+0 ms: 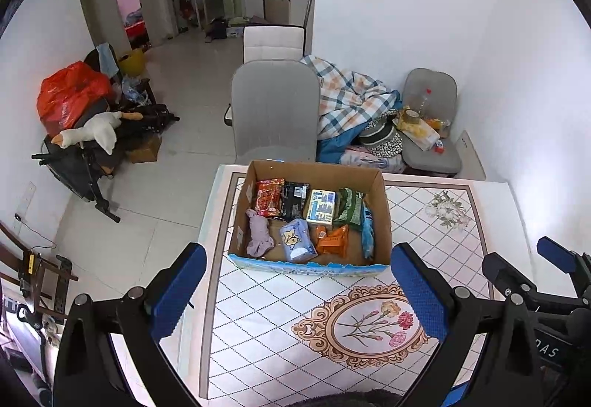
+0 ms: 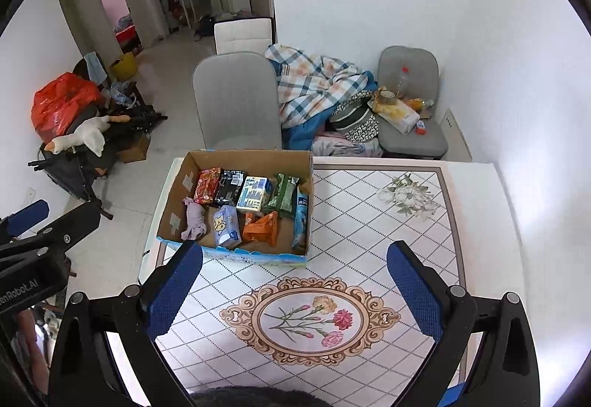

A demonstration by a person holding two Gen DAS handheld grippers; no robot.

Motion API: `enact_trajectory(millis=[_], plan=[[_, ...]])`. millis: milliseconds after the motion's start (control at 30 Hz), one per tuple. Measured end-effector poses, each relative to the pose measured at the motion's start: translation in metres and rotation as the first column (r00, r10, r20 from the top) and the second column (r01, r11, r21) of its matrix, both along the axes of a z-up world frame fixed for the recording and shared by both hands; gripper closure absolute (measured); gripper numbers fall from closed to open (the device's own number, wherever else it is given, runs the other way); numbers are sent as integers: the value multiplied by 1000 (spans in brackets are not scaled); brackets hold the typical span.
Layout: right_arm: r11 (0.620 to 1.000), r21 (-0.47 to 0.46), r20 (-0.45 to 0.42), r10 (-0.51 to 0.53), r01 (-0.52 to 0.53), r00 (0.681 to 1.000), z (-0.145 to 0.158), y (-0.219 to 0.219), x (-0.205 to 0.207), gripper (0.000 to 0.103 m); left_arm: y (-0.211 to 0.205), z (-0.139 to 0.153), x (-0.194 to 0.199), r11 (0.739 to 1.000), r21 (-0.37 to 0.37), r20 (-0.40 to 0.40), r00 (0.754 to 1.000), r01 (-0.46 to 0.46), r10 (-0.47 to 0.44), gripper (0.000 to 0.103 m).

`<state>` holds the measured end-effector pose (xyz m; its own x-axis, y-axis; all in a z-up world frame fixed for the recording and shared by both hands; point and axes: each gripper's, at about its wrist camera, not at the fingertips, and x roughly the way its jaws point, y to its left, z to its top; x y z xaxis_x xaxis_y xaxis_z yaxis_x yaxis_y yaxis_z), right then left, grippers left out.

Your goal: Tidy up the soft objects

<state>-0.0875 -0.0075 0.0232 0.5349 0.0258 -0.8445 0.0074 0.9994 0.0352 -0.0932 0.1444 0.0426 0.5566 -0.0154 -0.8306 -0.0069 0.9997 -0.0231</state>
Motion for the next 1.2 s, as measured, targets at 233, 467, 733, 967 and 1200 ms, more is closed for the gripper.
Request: enact_trajectory(millis=[233, 467, 733, 967, 1200], plan=[[1000, 13, 3, -9, 9, 1000, 4, -5, -2, 0, -1, 2, -6, 1000, -2, 13, 1000, -5, 5, 1], [999, 11, 27, -47, 47, 999, 9, -12, -2, 0, 1, 1, -7, 1000, -10, 10, 1000, -22, 22, 1], [998, -9, 39, -59, 60, 997, 11, -10, -1, 0, 0, 1, -9, 1000, -5, 16, 999, -28, 28, 1], [998, -13, 47, -62, 62, 997, 11, -8, -1, 0, -4, -2, -8, 999, 6, 7, 999, -32, 32, 1], [998, -14, 48, -62, 63, 997, 10, -7, -2, 0, -6, -4, -11, 999, 16, 11, 999, -31, 31, 1]])
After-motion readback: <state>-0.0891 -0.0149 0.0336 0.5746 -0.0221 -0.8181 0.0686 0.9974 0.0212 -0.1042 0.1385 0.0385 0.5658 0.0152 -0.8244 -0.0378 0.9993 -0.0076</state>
